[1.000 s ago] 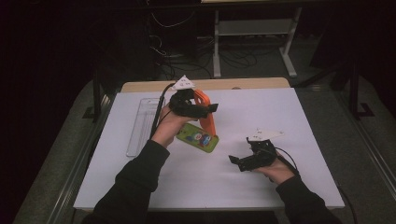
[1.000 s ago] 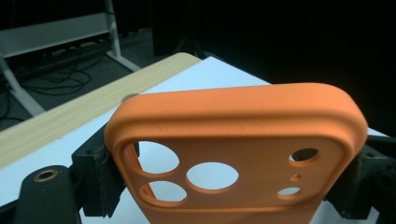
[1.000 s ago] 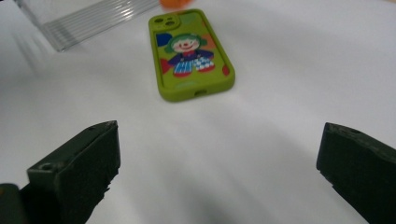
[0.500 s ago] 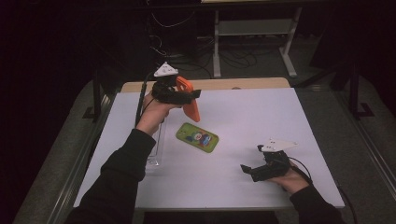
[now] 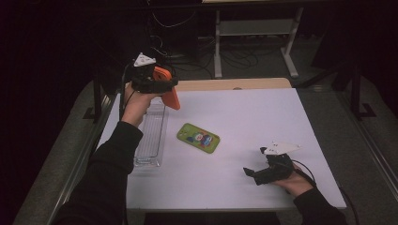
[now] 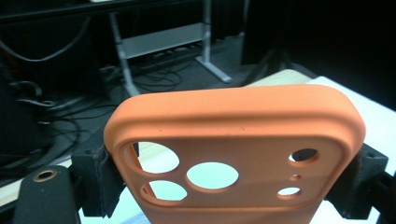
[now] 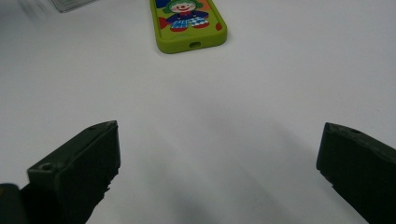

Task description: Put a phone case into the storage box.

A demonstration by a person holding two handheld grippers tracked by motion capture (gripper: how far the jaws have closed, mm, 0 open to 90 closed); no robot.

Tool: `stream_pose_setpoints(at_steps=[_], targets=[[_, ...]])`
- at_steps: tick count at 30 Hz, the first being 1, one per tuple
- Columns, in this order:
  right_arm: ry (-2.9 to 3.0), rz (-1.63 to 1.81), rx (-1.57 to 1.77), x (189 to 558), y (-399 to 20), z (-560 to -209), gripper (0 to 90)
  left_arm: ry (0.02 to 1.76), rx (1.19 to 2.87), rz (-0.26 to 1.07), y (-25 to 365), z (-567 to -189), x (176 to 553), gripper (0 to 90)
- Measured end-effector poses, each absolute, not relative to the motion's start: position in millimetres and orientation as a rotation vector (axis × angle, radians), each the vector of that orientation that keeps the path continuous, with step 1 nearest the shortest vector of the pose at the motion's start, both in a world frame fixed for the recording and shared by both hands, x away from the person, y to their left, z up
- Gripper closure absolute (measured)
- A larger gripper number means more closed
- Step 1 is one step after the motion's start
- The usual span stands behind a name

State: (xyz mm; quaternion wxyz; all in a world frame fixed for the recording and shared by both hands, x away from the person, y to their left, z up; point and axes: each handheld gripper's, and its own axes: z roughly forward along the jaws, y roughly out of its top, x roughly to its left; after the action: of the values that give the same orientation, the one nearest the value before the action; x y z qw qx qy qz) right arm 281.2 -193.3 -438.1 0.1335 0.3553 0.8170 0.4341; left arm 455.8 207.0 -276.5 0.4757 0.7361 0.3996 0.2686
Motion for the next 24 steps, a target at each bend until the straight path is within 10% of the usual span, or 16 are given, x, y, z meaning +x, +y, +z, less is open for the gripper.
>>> stream_pose_setpoints(at_steps=[24], targets=[[2.369, 1.277, 0.983, 280, -193, -437, 0.0, 1.368, 1.767, 0.901, 233, -317, 495, 14.2]])
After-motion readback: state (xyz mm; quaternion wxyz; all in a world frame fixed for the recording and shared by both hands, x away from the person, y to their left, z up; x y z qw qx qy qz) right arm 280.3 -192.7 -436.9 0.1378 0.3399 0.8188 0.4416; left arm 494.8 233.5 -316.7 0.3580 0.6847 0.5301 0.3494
